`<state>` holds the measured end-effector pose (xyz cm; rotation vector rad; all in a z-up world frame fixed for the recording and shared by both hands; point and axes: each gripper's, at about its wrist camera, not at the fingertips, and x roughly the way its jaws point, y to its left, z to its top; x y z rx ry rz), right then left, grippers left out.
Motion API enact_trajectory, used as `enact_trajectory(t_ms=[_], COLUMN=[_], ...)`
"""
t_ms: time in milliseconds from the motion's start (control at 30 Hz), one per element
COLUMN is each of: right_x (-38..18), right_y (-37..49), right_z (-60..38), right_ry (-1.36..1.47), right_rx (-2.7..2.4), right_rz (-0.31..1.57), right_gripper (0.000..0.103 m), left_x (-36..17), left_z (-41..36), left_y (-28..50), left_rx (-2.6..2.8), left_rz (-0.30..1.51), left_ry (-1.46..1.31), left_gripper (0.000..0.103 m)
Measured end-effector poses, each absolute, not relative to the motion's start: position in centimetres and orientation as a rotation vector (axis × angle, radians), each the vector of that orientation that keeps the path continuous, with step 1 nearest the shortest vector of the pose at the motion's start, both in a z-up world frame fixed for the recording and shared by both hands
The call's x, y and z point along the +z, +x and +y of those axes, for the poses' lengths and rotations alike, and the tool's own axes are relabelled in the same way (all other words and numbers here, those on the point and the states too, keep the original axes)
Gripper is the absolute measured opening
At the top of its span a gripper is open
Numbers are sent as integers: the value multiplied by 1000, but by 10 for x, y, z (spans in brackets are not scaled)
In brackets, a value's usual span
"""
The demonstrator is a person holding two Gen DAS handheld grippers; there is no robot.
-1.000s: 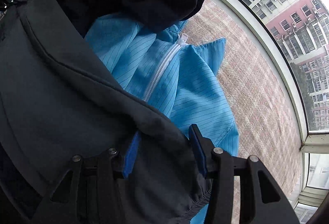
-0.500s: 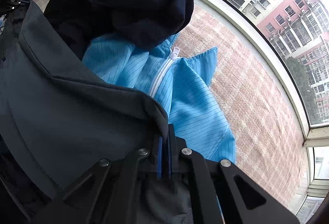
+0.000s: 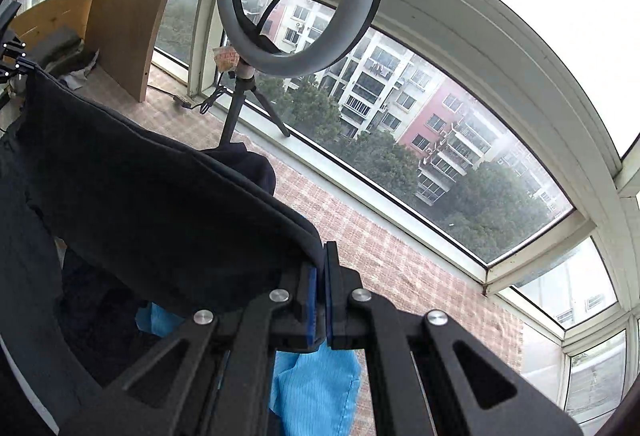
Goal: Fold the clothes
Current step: 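Lay the trousers back on the mat with both grippers and release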
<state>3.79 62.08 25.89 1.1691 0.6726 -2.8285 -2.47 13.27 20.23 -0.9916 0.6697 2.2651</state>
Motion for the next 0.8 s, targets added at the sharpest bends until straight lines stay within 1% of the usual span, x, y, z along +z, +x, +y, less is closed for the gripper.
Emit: enact_trajectory(t_ms=[100,167,233,300,400,533,567,600,633,700,800], right_x=[272,274,258,231,171,104,99,100,101,108,113], right_y=[100,146,191,230,279,325,340,351,361,377,396], right_z=[605,592,580,570,564,553,552,555,558,577,615], right_ry=[1098,1063,1080,1129,1343,1594,1602,1578,1548,1455,1307], right_rx=[-2917,-2975,-3025,-3065,-3024,-2840,-2814,-2814,-2819,-2857,-2940], right_rz=[686,686,642,568,394,118,57,-24,-113,-335,-639], right_gripper=[3,3,3,3,3,5,7,17,31,44,46], left_x=[205,183,160,138,104,42,32,25,24,29,42], left_z=[130,130,130,130,129,127,122,117,113,112,115], left_y=[17,45,73,100,142,162,159,156,153,151,152], left_rx=[2236,2182,2125,2067,1976,1882,1867,1854,1846,1843,1836], left_rz=[654,626,597,568,523,609,591,562,527,535,572], left_ry=[-980,-1053,-1124,-1192,-1291,-1445,-1495,-1537,-1561,-1563,-1545], left_gripper=[3,3,3,3,3,3,3,3,3,5,8])
